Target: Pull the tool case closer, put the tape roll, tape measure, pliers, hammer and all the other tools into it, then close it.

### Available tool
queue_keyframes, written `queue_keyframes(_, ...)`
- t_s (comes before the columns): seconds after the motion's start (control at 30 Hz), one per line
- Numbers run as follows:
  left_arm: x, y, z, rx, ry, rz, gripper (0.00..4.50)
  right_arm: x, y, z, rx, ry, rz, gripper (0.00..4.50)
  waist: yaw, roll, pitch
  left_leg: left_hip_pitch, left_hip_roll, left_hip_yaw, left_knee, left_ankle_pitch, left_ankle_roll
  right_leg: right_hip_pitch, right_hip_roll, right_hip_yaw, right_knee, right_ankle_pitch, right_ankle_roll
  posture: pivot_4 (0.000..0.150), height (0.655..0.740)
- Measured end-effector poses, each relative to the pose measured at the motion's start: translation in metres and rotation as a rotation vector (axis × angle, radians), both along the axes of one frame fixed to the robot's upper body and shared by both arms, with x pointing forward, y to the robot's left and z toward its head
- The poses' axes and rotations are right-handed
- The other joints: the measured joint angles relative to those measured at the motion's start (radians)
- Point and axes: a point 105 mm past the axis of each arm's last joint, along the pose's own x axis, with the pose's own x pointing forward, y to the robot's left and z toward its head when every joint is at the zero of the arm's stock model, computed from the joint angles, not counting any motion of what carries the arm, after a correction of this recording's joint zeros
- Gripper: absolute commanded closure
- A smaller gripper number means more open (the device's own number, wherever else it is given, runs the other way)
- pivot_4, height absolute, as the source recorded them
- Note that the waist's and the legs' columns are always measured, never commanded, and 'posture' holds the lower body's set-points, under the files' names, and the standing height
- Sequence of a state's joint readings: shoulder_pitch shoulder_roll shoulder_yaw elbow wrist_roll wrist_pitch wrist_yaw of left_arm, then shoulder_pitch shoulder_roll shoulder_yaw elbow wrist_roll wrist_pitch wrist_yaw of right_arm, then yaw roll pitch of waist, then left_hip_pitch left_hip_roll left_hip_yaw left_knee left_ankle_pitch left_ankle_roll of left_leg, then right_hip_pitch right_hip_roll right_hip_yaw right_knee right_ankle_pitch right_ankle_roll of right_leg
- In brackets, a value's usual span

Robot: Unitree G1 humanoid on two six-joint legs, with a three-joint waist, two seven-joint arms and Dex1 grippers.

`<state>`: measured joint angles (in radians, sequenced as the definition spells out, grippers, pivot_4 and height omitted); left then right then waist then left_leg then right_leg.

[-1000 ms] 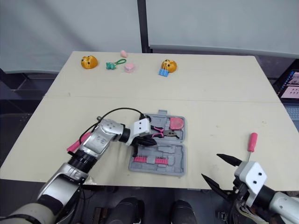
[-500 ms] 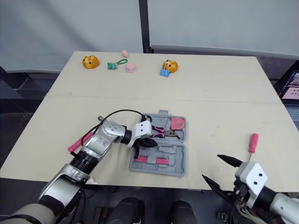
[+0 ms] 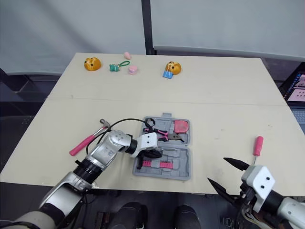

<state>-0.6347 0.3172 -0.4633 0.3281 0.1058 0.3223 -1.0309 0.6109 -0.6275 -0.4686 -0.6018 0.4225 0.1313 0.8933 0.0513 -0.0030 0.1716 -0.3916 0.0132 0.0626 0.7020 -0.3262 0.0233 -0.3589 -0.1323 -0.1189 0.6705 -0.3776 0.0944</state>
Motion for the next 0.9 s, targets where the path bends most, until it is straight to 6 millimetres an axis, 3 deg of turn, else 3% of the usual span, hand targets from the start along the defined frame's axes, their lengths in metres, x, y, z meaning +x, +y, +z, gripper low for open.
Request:
queue_keyframes(0.17,-0.004,0.001,0.005,-0.098,0.123,0.050,4.45,0.000,0.000,0.000,-0.001,0.001,0.002,0.00,-0.002,0.000,0.000,-0.001,0.000,0.000,0.000,0.000,0.000,-0.001,0.000,0.000,0.000,0.000,0.000,0.150,0.6677)
queue_keyframes(0.37,-0.006,0.004,0.037,-0.224,0.171,0.056,4.45,0.001,-0.001,0.002,-0.006,-0.005,0.005,0.00,-0.004,0.000,0.000,-0.001,0.000,0.000,0.000,0.000,0.000,-0.001,0.000,0.000,0.000,0.000,0.000,0.150,0.6677)
queue_keyframes(0.63,0.010,0.013,0.039,-0.191,0.091,0.104,4.45,0.003,0.000,0.004,-0.010,-0.013,0.010,0.00,-0.001,0.000,0.000,-0.001,0.000,0.000,0.000,0.000,0.000,-0.001,0.000,0.000,0.000,0.000,0.000,0.150,0.6677)
queue_keyframes(0.9,0.015,0.011,0.019,-0.130,0.060,0.108,4.45,0.002,-0.001,0.003,-0.009,-0.010,0.010,0.00,-0.002,0.000,0.000,-0.001,0.000,0.000,0.000,0.000,0.000,-0.001,0.000,0.000,0.000,0.000,0.000,0.150,0.6677)
